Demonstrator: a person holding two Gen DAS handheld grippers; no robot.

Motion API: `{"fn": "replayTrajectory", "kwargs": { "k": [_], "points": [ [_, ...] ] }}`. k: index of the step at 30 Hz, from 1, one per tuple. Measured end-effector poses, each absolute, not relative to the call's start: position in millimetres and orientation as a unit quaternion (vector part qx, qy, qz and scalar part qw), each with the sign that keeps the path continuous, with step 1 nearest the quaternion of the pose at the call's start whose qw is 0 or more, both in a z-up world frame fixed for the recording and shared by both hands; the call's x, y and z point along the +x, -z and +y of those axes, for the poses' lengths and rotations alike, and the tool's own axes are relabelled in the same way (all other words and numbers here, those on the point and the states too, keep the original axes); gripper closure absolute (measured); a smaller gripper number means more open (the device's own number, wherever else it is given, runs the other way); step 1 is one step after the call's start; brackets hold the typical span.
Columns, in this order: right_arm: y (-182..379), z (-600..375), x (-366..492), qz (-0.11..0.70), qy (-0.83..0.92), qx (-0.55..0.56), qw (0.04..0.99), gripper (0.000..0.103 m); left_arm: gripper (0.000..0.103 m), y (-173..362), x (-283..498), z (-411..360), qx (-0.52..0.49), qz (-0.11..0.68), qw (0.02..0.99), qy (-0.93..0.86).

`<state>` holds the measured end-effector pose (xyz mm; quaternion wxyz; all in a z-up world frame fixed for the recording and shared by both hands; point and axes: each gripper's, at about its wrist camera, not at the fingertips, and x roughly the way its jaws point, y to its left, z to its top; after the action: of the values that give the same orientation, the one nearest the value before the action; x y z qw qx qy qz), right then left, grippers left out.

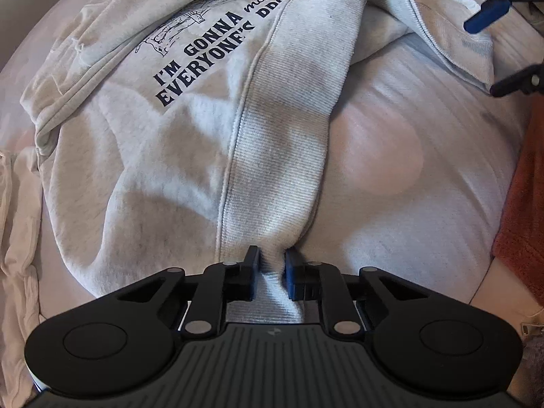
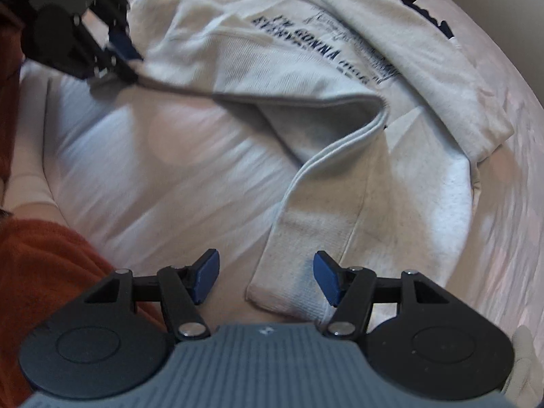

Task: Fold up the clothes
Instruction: 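Lift the hem with both grippers and fold it toward the collar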

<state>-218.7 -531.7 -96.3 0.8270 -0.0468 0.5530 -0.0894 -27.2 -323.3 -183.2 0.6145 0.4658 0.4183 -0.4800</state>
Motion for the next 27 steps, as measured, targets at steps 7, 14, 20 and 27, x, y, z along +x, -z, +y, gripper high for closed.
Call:
{"fn": "replayTrajectory", "kwargs": {
  "k": [7, 14, 20, 27],
  "points": [
    [128.7, -517.8, -211.8, 0.612, 0.087, -0.082, 0.782, 0.044, 0.078, 187.3, -47.9, -328.2, 0.524, 0.369, 0.595, 0.485],
    [145.0, -510.9, -210.6, 0.639, 0.092, -0.107, 0.756, 0.056, 0.048, 187.9, -34.4, -322.4, 0.508, 0.418, 0.579, 0.482],
    [143.9, -510.0, -218.4, 0.627, 0.13, -0.144, 0.754, 0.078, 0.084, 184.9, -23.3, -322.5, 0.49, 0.43, 0.603, 0.46],
    [98.5, -517.4, -242.9, 0.548, 0.209, -0.149, 0.796, 0.08, 0.097, 142.4, -10.7, -299.5, 0.428, 0.416, 0.667, 0.446]
  ]
}}
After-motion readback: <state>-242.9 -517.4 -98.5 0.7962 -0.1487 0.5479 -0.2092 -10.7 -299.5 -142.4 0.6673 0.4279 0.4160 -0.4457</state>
